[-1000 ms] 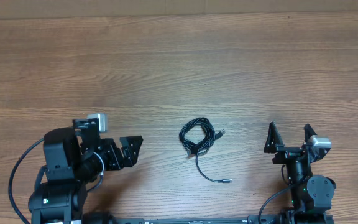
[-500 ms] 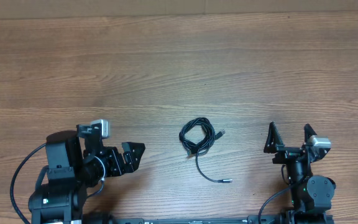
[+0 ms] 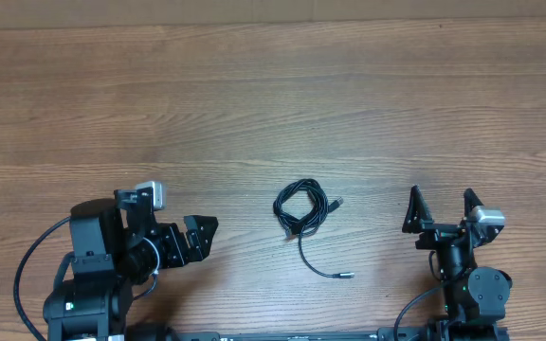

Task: Untangle cables
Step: 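Move the left gripper forward over the coiled black cable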

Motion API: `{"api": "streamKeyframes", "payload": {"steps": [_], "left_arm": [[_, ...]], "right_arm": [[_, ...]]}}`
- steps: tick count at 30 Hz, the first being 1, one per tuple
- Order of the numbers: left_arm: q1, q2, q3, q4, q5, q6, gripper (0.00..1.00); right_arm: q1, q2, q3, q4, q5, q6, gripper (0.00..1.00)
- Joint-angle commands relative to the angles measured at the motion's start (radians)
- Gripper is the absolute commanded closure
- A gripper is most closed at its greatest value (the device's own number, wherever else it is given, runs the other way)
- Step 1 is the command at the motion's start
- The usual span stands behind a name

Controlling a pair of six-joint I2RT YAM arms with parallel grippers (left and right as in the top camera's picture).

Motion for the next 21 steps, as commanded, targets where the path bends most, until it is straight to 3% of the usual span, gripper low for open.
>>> {"api": "streamKeyframes", "payload": {"steps": [1, 13, 21], "left_arm": [[0.005, 0.001, 0.020, -0.005, -0.007, 0.014, 0.00], [0.005, 0.001, 0.019, -0.010, -0.036, -0.034, 0.00], [0.004, 0.002, 0.019, -0.031, -0.037, -0.033, 0.07]], "right_arm": [[-0.001, -0.002, -0.010, 0.005, 0.009, -0.001, 0.00], [-0.001, -0.002, -0.010, 0.005, 0.009, -0.001, 0.00], [-0.001, -0.002, -0.010, 0.005, 0.009, -0.001, 0.00]]}}
